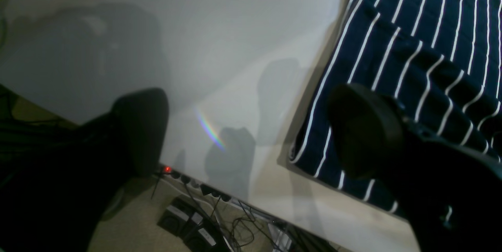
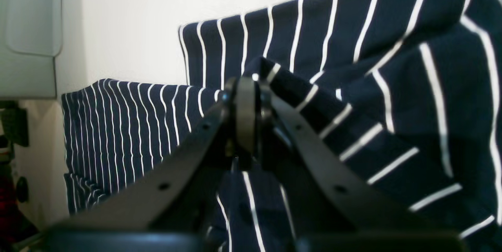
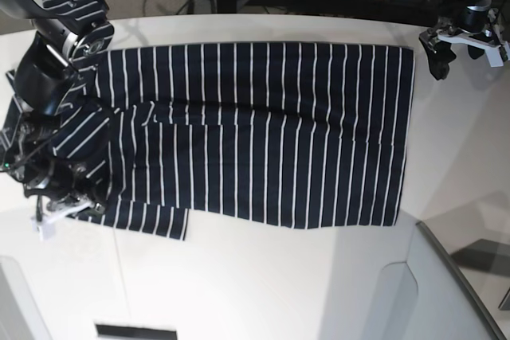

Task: Layout the t-shirt on the table in an organized manner, then fold the t-shirt properly
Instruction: 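Reach the right gripper down to the shirt's folded corner and grasp it, then pull the shirt edge taut with both grippers, spreading it flat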

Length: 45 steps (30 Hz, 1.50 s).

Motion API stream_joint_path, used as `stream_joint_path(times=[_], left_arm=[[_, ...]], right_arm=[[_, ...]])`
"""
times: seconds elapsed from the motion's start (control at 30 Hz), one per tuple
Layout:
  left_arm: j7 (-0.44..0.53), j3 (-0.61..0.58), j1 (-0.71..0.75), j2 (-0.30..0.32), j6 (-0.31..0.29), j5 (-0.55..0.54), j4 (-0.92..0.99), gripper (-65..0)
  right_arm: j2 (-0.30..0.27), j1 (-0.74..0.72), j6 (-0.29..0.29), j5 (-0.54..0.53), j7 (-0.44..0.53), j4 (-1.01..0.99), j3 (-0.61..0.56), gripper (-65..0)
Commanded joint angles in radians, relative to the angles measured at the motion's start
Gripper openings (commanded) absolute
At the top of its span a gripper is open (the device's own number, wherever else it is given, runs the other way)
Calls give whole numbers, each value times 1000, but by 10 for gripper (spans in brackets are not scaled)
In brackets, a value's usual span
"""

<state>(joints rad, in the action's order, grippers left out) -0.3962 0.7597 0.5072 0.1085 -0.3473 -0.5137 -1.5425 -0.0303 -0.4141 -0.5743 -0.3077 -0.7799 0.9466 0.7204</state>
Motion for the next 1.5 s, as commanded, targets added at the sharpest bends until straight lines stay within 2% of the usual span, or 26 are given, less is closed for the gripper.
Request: stream_joint_path(times=[0.0,0.1,0.13,0.17,0.3,0.4,0.47,0.5,0.57,0.63,0.67,0.7,0.8,0.9,1.0,1.1,1.2,1.47], left_arm=[[24,4,5,17,-8,-10,-14,-3],[26,-1,1,17,-8,-10,-20,-3],[26,-1,-8,17,-9,-10,-23,-3],[26,-1,-11,17,-9,-10,-23,-3],[24,-24,-11,55,-9,-9,-23,-3],[24,-111,0,119,-9,-9,-40,-7],[27,-176,6,145,-9,-10,-65,-38],[29,-204,3,148,-9,-10,-80,-91],[26,-253,-34,147,-9,-10,-91,-247],[24,-291,-77,141,-8,-9,-65,-453],[24,-314,-97,141,-6,-9,-43,-571],[24,-339,-117,141,-5,-9,-25,-650],[29,-386,-167,141,-3,-9,44,-650],[29,-398,-209,141,-3,16,132,-650],[30,-401,-239,125,-3,122,216,-650],[32,-389,-246,87,-3,243,248,-650],[33,-389,-241,66,-3,315,251,-650],[33,-349,-190,67,-3,323,242,-650]], right_arm=[[-13,-32,-8,-20,20,19,-2,-518],[-15,-32,-13,-21,20,25,3,-308],[-16,-30,-14,-21,23,36,5,-251],[-24,-22,-14,-21,24,58,6,-225],[-44,93,-49,-21,26,260,6,-273],[-44,211,-28,-18,26,404,6,-338],[-39,281,-19,-17,26,461,3,-410],[-38,312,-17,-17,26,466,5,-456],[-39,350,-17,-17,27,450,6,-561],[-44,372,-17,-17,32,406,6,-647],[-44,380,-17,-17,49,380,6,-650],[-46,387,-17,-17,72,358,6,-648],[-70,409,-17,-15,139,302,5,-642],[-93,409,-17,-15,150,231,5,-642],[-121,409,-17,-17,152,170,5,-642],[-127,415,-17,-17,152,154,5,-642],[-127,441,-17,-15,150,163,1,-642],[-127,495,-16,-15,145,182,-2,-642]])
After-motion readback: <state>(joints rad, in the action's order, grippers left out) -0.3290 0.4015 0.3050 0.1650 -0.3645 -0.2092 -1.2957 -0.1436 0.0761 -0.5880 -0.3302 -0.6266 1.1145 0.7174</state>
